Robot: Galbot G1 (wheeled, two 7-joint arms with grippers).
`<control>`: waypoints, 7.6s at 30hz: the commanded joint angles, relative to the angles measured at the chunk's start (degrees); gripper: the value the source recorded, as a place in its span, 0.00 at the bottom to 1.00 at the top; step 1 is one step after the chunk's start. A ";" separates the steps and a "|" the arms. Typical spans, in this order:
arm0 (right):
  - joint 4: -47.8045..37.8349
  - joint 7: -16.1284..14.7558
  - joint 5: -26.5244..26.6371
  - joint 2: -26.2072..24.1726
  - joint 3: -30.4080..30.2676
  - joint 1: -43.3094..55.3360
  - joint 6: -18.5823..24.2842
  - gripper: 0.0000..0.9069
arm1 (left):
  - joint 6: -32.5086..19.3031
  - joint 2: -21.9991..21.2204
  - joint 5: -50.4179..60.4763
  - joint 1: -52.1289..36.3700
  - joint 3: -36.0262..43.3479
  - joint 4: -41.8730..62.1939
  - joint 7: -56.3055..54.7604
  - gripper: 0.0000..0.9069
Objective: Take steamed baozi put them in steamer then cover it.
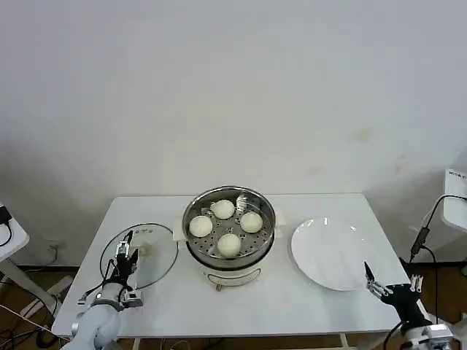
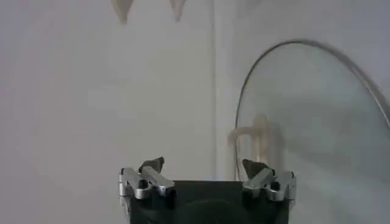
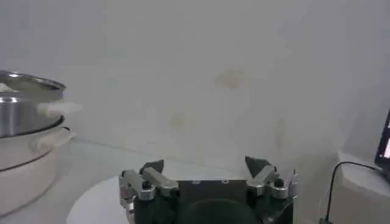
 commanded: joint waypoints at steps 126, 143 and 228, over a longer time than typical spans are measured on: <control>-2.15 0.16 -11.26 1.71 -13.71 3.69 -0.24 1.00 | 36.15 -23.99 29.02 -18.96 29.51 -13.81 30.12 0.00; -2.48 0.01 -11.09 1.99 -14.27 3.43 0.10 1.00 | 35.79 -25.04 29.93 -19.08 29.23 -12.21 30.03 0.00; -0.86 0.28 -7.97 1.05 -14.93 1.36 2.94 1.00 | -3.79 -13.40 -65.59 20.41 -17.34 -36.96 0.42 1.00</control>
